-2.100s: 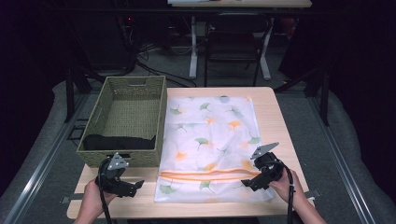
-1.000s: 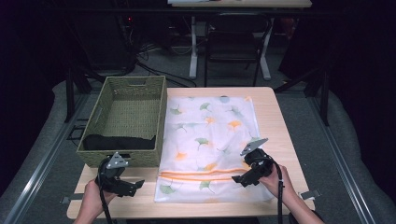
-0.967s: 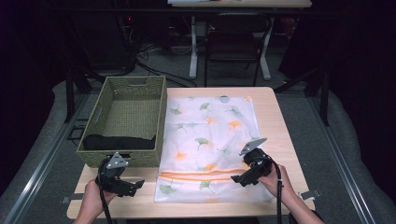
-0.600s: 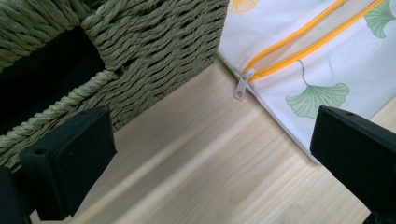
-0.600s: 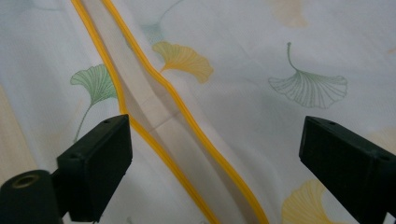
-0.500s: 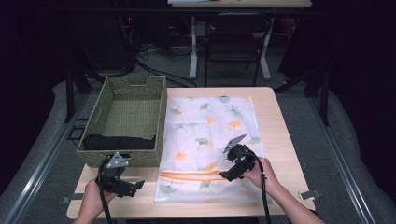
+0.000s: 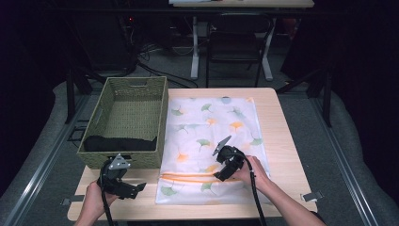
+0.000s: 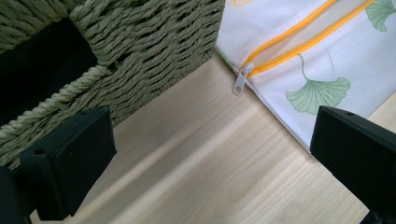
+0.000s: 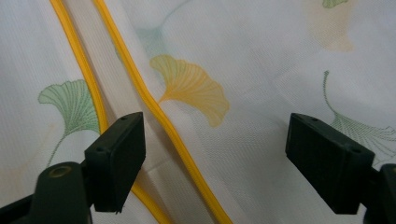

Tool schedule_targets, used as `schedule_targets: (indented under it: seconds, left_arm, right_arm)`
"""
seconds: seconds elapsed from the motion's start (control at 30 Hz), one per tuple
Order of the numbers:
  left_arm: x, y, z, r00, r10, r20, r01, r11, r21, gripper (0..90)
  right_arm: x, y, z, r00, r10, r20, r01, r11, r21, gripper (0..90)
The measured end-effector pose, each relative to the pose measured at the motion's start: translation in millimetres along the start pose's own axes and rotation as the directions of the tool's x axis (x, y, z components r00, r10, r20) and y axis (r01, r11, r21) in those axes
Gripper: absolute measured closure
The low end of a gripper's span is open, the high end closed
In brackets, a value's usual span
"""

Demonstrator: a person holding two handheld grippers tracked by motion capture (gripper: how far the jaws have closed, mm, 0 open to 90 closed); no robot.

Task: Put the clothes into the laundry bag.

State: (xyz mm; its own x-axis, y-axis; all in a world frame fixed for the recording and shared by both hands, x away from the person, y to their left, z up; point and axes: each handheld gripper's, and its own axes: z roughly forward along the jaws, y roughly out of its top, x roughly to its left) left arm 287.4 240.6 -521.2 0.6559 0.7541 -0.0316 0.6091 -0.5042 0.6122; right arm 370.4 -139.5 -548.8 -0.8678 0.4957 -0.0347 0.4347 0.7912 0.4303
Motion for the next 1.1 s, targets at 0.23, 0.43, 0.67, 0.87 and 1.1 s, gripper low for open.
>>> schedule_targets:
  seconds: [0.23, 0.43, 0.67, 0.87, 1.1]
  left_arm:
    - [-1.4, 0.3, 2.2, 0.9999, 0.000, 0.010, 0.000, 0.9999, 0.011, 0.2]
    - [-0.1, -0.9, 2.3, 0.9999, -0.005, 0.013, 0.005, 0.9999, 0.016, 0.3]
    - [-0.3, -1.4, 1.2, 0.9999, -0.003, 0.012, 0.003, 0.9998, 0.018, 0.4]
    - [-0.1, -1.3, 2.9, 0.9999, 0.001, 0.017, -0.001, 0.9997, 0.023, 0.5]
    - [1.6, -2.6, 3.5, 0.9995, -0.001, 0.033, 0.001, 0.9998, 0.019, 1.2]
  right_arm:
    - [-0.5, 4.5, 7.5, 0.9996, -0.029, 0.002, 0.029, 0.999, 0.030, 25.9]
    - [-1.0, 5.7, 9.9, 0.9996, -0.028, 0.010, 0.027, 0.999, 0.043, 38.9]
    - [-3.5, 4.7, 9.0, 1.0000, 0.003, 0.004, -0.003, 1.000, 0.026, 52.2]
    - [-2.9, 5.6, 8.2, 1.0000, -0.001, 0.000, 0.001, 1.000, 0.028, 68.9]
    - [-6.4, 10.4, 8.3, 0.9999, 0.011, 0.001, -0.011, 0.998, 0.057, 83.3]
